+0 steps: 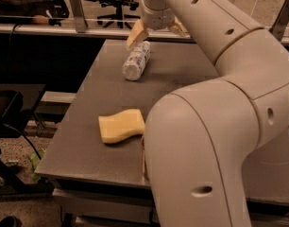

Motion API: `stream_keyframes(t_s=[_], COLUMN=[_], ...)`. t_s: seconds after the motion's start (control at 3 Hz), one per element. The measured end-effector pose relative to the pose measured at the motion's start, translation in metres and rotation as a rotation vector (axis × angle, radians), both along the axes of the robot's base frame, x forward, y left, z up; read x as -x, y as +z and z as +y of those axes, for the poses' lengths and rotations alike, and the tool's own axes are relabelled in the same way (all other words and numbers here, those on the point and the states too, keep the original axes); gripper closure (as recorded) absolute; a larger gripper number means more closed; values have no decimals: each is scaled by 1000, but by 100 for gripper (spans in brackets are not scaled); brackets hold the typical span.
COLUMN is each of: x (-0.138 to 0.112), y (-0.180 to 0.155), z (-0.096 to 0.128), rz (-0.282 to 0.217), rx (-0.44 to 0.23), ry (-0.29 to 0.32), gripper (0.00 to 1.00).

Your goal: Place blue plastic bottle upright

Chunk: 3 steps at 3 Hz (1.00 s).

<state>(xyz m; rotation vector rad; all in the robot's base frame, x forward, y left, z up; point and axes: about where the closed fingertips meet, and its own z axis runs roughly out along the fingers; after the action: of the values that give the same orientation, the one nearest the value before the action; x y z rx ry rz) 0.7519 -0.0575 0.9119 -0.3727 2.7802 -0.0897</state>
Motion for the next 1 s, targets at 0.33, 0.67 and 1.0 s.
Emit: stream_keyframes(t_s=[0.33, 0.67, 1.0], x=[-13, -20, -25], y=[-14, -22, -25], z=[5, 8, 15], rz=[11, 14, 4], rx=[-35, -55, -63], ry=[-52, -75, -103], gripper=[0, 0, 0])
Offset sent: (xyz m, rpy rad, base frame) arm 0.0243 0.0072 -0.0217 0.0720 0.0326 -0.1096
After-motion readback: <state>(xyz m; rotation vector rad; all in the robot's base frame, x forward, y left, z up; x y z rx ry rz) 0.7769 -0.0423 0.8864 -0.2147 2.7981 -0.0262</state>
